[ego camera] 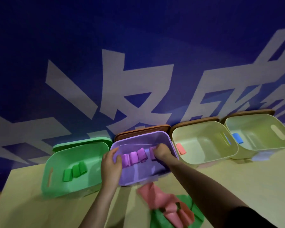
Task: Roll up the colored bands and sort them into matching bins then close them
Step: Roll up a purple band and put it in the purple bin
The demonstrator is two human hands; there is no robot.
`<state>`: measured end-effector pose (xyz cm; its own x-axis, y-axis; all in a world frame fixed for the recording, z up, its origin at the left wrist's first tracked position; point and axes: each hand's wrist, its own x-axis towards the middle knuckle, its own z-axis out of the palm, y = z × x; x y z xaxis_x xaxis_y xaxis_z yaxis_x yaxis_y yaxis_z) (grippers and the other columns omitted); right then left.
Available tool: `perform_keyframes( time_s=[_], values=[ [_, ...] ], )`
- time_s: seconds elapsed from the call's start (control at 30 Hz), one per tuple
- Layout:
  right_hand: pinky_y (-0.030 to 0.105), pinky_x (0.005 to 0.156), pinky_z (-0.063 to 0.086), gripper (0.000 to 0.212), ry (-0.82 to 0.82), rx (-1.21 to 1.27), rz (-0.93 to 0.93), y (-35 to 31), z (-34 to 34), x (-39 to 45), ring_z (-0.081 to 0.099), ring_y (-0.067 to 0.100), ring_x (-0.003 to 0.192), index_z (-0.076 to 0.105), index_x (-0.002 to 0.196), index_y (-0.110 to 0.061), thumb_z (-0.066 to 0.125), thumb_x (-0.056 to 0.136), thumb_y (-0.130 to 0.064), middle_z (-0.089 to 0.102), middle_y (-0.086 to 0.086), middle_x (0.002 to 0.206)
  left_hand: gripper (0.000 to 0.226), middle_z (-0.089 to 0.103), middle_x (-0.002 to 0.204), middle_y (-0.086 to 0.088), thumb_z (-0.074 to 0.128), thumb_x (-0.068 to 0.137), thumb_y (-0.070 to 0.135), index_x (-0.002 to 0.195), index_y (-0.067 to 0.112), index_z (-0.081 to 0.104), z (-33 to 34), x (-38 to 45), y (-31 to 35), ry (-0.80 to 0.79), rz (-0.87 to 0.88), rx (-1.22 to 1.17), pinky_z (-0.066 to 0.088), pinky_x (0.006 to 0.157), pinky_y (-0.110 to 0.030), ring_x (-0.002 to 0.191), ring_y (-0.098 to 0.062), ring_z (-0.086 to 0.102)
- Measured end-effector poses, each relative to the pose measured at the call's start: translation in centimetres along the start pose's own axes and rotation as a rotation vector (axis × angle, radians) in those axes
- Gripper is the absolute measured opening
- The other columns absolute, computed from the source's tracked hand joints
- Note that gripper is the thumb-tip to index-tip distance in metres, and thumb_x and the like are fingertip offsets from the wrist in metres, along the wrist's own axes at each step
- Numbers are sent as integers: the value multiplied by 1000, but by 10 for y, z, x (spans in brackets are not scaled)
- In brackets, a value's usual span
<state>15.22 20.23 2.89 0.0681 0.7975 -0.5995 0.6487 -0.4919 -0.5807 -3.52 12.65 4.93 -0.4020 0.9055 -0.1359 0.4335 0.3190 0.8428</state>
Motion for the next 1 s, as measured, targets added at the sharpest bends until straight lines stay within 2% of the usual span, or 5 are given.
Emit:
perform_keyframes(
  time_s=[0.27, 0.37, 0.53, 0.9, 1.0],
  values=[
    [32, 93, 44, 32, -43, -34, 57, 2, 20, 43, 56, 33, 115, 60, 120, 1, 51, 95, -17, 60, 20, 124, 31, 54, 99, -4, 57, 84, -7, 107, 10, 68, 6, 4, -20, 75, 101, 17, 45, 87, -38, 92, -32, 56],
    [33, 90, 45, 12, -47, -49, 35, 5, 25, 48, 56, 25, 92, 63, 87, -14, 54, 93, -19, 64, 18, 114, 33, 53, 96, -1, 57, 83, -10, 103, 13, 69, 6, 4, -21, 92, 124, -7, 46, 85, -41, 90, -33, 55],
    [38, 93, 48, 32, 4, -31, -9, 13, 31, 56, 62, 29, 92, 49, 63, -23, 58, 93, -23, 67, 16, 95, 32, 52, 98, 0, 56, 83, -10, 101, 14, 69, 7, 1, -22, 102, 133, -40, 46, 87, -42, 94, -28, 55],
    [31, 83, 49, 8, 48, 50, 59, 18, 34, 60, 63, 27, 91, 65, 81, -15, 67, 86, -21, 69, 15, 101, 32, 52, 99, 1, 55, 84, -8, 98, 17, 69, 9, 0, -23, 129, 127, -45, 46, 80, -36, 92, -26, 55],
    [34, 87, 51, 26, 160, -63, 57, 17, 38, 61, 65, 28, 98, 67, 97, -8, 68, 86, -31, 69, 11, 100, 33, 52, 99, 2, 55, 84, -7, 97, 20, 69, 10, 0, -23, 130, 120, -40, 47, 79, -37, 91, -27, 55]
  ],
)
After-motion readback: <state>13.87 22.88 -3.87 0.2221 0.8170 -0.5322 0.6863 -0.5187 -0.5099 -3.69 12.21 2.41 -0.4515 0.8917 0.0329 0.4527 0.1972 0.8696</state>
